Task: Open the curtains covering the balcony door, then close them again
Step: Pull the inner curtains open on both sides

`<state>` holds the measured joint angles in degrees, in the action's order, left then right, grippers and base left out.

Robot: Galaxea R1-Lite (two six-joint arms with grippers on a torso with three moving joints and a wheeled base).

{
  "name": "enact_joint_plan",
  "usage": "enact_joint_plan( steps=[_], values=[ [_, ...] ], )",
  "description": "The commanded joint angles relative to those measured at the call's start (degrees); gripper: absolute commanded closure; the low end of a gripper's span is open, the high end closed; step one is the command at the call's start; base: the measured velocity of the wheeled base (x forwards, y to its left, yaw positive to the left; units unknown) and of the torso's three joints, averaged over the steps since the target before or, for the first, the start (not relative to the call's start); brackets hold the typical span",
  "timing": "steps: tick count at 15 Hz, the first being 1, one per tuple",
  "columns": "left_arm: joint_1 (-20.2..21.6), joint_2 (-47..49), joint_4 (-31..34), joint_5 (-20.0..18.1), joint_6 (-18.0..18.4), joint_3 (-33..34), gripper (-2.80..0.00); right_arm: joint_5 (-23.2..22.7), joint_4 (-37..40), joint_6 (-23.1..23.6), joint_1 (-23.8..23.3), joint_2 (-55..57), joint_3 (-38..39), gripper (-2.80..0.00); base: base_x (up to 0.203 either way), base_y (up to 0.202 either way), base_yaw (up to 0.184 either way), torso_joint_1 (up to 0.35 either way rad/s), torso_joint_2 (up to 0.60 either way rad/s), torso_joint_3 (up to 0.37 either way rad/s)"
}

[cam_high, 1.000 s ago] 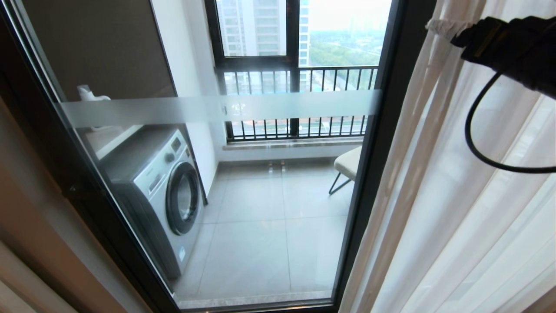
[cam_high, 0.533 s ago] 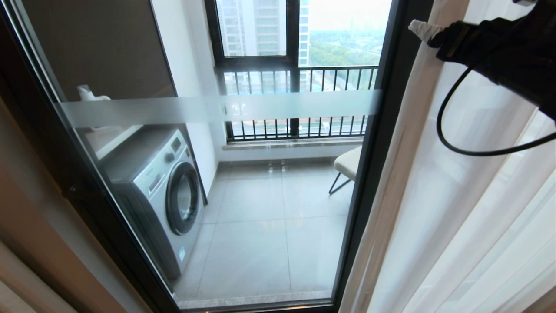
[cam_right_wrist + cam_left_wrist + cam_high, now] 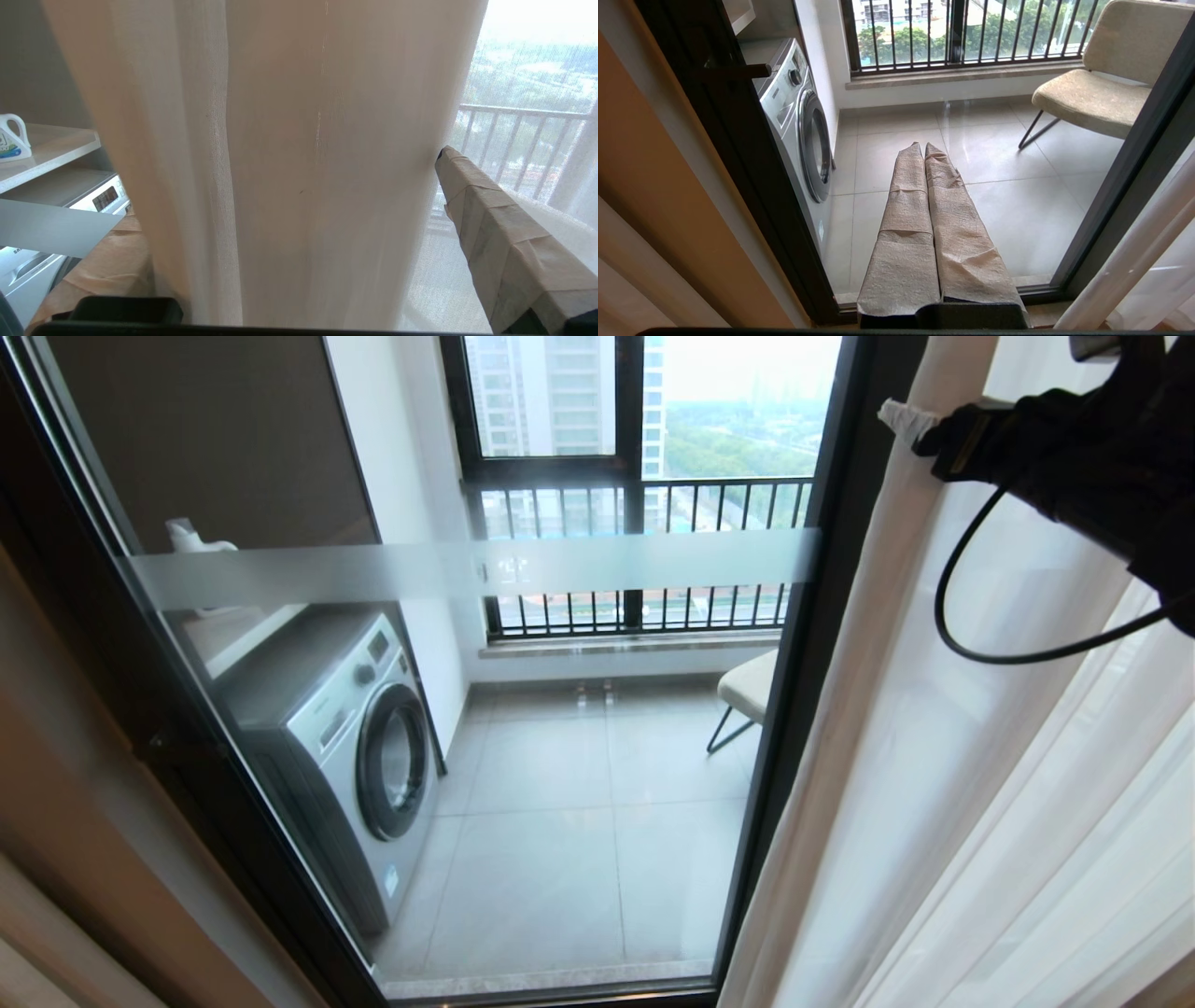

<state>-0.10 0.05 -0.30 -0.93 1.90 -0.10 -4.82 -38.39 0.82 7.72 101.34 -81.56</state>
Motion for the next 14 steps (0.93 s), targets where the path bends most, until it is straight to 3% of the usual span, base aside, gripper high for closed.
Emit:
enact_joint_plan(
  steps=[1,2,11,14],
  values=[
    [0.0,0.0,0.0,0.0,0.0,0.0,0.0,-0.1,-0.5,0.1,-0.1,0.3,-0.1,-1.85,0.0,0.0,0.0,0.0,0.0,0.0],
    [0.0,0.0,0.0,0.0,0.0,0.0,0.0,-0.1,-0.5,0.0,-0.1,0.3,-0.1,0.0,0.0,0.0,0.0,0.0,0.0,0.0],
    [0.0,0.0,0.0,0.0,0.0,0.0,0.0,-0.2,0.1,-0.4,-0.6,-3.7,2.4,0.0,0.0,0.0,0.0,0.0,0.0,0.0],
    [0.0,0.0,0.0,0.0,0.0,0.0,0.0,-0.1,-0.3,-0.4,-3.4,-5.3,4.6,0.0,0.0,0.0,0.0,0.0,0.0,0.0]
  ],
)
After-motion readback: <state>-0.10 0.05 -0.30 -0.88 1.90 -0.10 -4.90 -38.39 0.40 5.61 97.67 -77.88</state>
